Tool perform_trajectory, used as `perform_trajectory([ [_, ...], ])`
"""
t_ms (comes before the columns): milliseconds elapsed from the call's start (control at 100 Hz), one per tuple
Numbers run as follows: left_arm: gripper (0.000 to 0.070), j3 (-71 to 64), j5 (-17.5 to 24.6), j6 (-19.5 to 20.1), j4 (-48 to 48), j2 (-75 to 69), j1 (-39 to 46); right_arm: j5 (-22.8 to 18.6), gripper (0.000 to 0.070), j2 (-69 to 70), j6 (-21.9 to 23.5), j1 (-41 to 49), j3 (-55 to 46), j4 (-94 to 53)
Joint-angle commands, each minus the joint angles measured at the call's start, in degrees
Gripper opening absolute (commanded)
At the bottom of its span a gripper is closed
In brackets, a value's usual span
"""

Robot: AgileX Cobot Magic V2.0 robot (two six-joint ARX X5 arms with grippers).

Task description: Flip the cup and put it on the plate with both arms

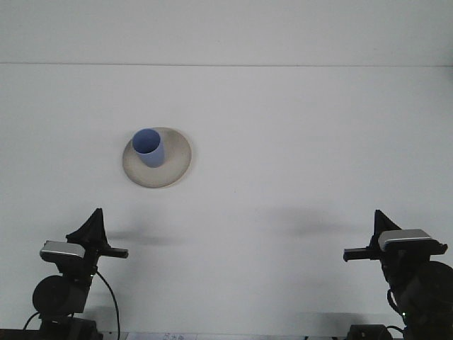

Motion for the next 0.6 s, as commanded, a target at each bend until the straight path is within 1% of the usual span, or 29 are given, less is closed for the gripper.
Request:
perform_trajectory([
  [0,0.0015,-1.86,0.42,1.75,1.05,-1.81,0.59,-0.02,0.0,0.17,0.42,0.04,0.66,0.76],
  [140,0.0015,-5.84,0.42,1.11,1.33,-6.82,1.68,-0.02,0.0,0.17,0.42,0.04,0.66,0.76],
  [470,0.0015,-6.38,0.46,0.68,0.83,-6.49,1.95,-0.02,0.0,0.17,0.42,0.04,0.66,0.76],
  [530,0.0015,-6.34,0.46,-0.46,1.03,-6.49,1.95,-0.02,0.0,0.17,0.42,0.04,0.66,0.76],
  [590,0.0015,-6.32,0.46,-0.5,0.96,-6.49,1.95,-0.02,0.0,0.17,0.42,0.04,0.66,0.76],
])
